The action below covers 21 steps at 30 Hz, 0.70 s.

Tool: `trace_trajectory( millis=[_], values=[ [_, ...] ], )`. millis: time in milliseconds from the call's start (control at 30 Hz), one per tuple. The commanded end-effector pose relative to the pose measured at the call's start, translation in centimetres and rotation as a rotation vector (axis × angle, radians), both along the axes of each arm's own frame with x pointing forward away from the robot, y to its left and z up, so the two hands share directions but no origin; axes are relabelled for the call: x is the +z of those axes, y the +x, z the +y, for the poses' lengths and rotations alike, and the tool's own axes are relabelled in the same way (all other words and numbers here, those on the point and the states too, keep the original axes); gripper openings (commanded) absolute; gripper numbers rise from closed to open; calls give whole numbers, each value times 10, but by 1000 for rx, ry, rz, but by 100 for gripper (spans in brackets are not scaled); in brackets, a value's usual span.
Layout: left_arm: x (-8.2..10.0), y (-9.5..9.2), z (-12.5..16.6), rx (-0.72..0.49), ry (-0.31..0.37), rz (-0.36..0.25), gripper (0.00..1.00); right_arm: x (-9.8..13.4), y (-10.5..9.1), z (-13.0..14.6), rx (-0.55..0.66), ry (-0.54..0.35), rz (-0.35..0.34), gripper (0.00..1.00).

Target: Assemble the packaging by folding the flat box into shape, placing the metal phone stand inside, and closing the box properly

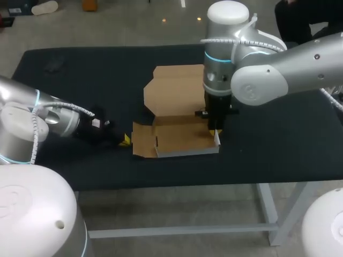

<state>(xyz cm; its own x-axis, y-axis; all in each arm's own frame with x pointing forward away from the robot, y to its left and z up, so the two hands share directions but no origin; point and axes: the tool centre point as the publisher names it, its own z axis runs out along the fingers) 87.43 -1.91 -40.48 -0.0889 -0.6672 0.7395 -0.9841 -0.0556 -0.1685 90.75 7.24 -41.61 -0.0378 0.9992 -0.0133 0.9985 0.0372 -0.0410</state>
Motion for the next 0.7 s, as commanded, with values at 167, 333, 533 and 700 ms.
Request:
trace_trajectory(
  millis=[167,333,533,700],
  values=[
    [-7,10,-14,-25,-34,-2,0,1,1,1,0,-1,5,0],
    [2,9,-19,-33,-80,-20,0,1,1,1,0,-1,5,0],
    [11,6,-28,-48,-113,-31,0,1,1,1,0,-1,5,0],
    [17,5,-39,-62,-135,-35,0,1,1,1,0,-1,5,0]
  ],
)
